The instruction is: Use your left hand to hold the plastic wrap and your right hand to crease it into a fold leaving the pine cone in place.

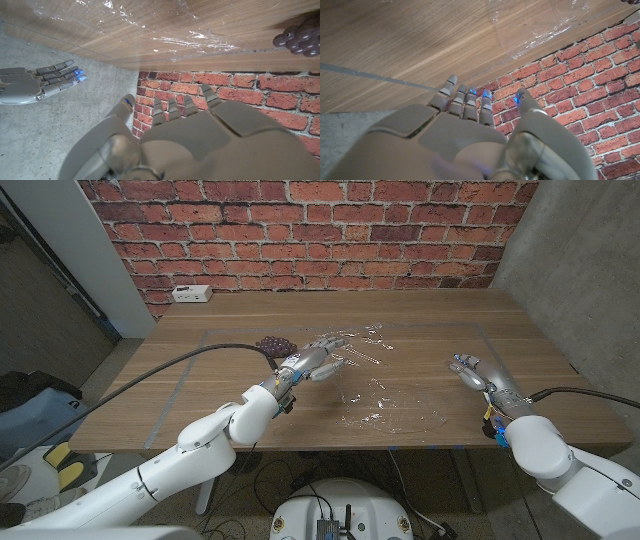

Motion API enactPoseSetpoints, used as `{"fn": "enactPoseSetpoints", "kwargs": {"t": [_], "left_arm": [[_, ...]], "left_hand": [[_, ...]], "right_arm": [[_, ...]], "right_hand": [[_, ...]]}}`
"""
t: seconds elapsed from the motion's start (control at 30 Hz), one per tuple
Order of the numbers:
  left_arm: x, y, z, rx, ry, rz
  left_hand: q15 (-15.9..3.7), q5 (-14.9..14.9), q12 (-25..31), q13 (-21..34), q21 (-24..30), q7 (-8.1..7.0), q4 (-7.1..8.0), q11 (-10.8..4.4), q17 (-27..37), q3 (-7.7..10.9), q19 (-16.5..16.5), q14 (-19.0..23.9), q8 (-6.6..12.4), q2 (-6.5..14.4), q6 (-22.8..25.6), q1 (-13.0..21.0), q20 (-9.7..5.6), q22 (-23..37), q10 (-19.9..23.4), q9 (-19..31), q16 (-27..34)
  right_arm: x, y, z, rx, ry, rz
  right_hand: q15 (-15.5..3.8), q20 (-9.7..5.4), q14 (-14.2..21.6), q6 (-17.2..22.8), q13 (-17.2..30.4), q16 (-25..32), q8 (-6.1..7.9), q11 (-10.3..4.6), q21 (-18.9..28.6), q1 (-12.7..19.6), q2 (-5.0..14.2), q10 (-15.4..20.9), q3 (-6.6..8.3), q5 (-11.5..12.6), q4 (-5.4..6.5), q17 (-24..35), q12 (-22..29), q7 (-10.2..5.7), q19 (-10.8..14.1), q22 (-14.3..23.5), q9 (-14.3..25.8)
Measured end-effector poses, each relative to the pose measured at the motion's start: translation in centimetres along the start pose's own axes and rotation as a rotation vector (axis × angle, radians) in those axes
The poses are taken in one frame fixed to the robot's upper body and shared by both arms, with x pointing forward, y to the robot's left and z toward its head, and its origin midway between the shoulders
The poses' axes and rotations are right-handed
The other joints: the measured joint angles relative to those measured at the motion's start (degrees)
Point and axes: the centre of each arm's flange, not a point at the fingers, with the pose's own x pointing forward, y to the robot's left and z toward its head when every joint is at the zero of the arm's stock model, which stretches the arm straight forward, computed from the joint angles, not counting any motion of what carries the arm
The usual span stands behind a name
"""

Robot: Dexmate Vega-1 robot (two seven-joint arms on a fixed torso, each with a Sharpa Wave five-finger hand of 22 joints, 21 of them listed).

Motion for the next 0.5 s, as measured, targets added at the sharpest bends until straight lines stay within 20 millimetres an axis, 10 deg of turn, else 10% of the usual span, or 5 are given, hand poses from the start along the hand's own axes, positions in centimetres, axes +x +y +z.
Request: {"fn": "enactPoseSetpoints", "kwargs": {"t": [0.5], "left_arm": [[0.07, -0.65, 0.08, 0.029, -0.029, -0.06]], "left_hand": [[-0.3, 0.0, 0.0, 0.0, 0.0, -0.13, 0.0, -0.1, 0.0, 0.0, 0.0, -0.3, 0.0, 0.0, 0.5, 0.0, 0.0, 0.0, 0.5, 0.0, 0.0]], "right_arm": [[-0.94, 0.66, -0.09, -0.02, 0.03, -0.002]], "right_hand": [[-0.08, 0.0, -0.1, 0.0, 0.0, 0.0, 0.01, 0.0, 0.0, 0.2, 0.22, 0.0, 0.21, 0.0, 0.21, 0.0, 0.0, 0.0, 0.0, 0.0, 0.0]]}}
